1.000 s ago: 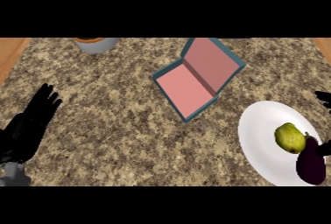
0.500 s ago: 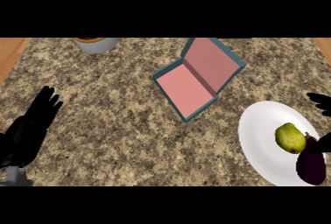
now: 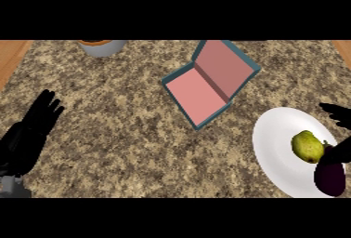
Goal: Pick the pear from the plate and place it in the cardboard box
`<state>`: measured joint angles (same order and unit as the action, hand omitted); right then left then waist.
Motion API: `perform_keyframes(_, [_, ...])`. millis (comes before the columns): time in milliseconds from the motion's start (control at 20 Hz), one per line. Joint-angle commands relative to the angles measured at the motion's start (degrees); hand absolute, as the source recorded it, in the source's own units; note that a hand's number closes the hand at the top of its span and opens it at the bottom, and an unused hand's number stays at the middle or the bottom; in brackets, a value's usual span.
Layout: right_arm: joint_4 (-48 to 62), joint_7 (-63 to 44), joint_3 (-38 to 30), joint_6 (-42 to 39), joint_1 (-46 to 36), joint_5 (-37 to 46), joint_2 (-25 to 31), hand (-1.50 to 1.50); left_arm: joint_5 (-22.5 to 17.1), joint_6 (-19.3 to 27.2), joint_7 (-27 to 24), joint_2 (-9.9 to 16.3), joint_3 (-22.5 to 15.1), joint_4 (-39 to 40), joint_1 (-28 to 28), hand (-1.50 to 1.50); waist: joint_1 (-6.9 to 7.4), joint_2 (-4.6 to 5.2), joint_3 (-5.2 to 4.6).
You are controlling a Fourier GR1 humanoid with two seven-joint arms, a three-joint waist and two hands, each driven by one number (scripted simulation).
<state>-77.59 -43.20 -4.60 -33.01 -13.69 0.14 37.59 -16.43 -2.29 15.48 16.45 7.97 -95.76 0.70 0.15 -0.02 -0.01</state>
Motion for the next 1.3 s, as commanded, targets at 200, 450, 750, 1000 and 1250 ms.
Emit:
perform_keyframes(200, [-0.81, 1.47, 0.99, -0.76, 2.69, 5.63, -5.48, -1.50, 0.91, -1.33, 0.12, -0.45, 2.48, 0.96, 0.71, 0.00, -0.10, -0.01, 0.00])
perform_keyframes(450, [0.01, -0.17, -1.59, -5.48, 1.25, 4.95, -4.44, -1.50, 1.47, -4.03, -3.20, -1.63, 2.82, 1.01, -2.92, 0.00, -0.02, -0.03, -0.01])
perform_keyframes(750, [6.17, 4.60, -2.09, -3.43, -0.74, 11.04, -7.92, -1.50, 2.82, -1.64, 2.40, -2.92, 2.35, 0.69, 2.80, 0.00, -0.04, 0.02, 0.01])
perform_keyframes(1000, [9.89, 3.64, -2.68, -3.04, -5.35, 12.57, -9.06, -1.50, 2.93, -4.21, -1.52, -2.91, 3.70, 3.51, 1.93, 0.00, 0.15, 0.07, 0.01])
perform_keyframes(1250, [8.14, 12.87, -2.56, 0.14, -1.94, 16.69, -9.46, 1.50, 4.13, -3.13, -1.37, -3.85, 3.97, 4.01, 2.20, 0.00, -0.01, 0.06, 0.01])
